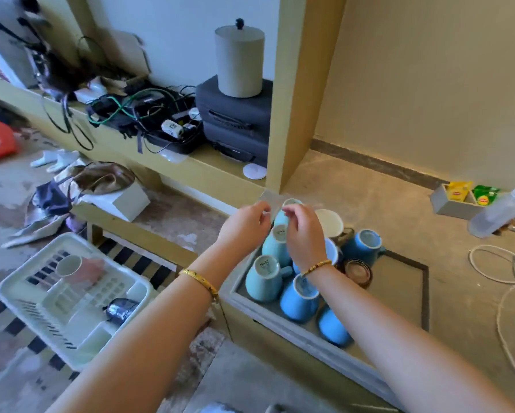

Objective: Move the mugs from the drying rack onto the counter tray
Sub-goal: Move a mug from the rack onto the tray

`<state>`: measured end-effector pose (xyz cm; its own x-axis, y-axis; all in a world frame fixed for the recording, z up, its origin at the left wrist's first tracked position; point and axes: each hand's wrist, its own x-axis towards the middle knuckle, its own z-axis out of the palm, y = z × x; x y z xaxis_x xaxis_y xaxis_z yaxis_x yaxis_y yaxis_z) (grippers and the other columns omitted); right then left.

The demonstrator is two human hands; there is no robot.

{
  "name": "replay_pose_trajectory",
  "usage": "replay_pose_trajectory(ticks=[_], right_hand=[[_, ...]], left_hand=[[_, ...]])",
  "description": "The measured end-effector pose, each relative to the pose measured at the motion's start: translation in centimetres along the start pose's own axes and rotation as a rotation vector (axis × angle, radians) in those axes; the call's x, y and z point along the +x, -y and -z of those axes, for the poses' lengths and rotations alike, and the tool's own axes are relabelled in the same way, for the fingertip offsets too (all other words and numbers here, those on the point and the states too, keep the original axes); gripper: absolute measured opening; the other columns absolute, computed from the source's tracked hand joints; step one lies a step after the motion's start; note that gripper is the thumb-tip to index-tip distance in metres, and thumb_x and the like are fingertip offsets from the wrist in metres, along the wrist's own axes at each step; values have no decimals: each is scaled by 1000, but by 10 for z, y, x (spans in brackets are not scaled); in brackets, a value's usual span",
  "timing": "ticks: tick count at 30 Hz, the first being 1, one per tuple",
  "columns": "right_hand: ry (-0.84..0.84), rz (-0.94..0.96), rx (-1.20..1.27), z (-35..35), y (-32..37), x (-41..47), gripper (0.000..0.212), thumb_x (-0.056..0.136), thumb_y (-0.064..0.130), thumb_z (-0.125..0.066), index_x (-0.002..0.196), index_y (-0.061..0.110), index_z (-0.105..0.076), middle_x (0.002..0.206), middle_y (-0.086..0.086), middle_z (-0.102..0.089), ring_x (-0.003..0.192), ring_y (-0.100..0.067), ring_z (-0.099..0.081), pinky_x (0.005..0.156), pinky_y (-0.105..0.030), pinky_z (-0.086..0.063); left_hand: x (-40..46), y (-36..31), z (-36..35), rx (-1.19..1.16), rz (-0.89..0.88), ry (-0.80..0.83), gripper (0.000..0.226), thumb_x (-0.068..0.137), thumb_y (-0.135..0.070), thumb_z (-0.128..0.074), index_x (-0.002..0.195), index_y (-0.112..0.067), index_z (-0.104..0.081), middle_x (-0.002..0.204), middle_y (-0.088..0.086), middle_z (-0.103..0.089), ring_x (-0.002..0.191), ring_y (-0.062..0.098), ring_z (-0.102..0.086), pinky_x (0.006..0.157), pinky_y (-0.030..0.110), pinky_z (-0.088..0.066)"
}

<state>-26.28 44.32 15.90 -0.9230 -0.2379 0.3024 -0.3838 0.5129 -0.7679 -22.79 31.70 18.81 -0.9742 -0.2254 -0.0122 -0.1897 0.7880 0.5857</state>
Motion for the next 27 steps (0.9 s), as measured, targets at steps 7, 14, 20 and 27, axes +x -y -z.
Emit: replay_pose_trajectory(ticks=[7,14,20,27], right_hand=[[320,202,55,-137,82,-12,32,86,-8,-38,105,0,-62,102,-15,-61,97,-26,-56,83,-23,-42],[780,154,-41,-277,128,-57,32,95,7,-37,124,9,-50,116,-11,-54,107,-23,-52,90,-33,-47],[1131,-143,-232,-370,133,-93,41,99,17,-30,140,12,-35,138,-10,-45,109,-26,-55,87,-33,-46],[1161,-679,-305,-435,106,-112,40,97,21,-39,134,8,-39,101,-8,-53,86,-23,-49,79,-33,-45]], left_hand=[[-65,155,53,-71,367,-208,21,95,-22,-42,109,-17,-57,86,-1,-62,73,17,-58,62,29,-48],[-122,309,88,-107,680,-132,28,95,-22,-41,118,-17,-55,108,7,-65,89,23,-60,77,30,-49],[-156,413,95,-119,780,103,37,96,-24,-39,132,-14,-43,124,8,-57,103,26,-58,76,31,-49],[-165,481,59,-190,854,313,41,97,-26,-42,136,-16,-37,129,8,-55,109,23,-57,81,28,-46]])
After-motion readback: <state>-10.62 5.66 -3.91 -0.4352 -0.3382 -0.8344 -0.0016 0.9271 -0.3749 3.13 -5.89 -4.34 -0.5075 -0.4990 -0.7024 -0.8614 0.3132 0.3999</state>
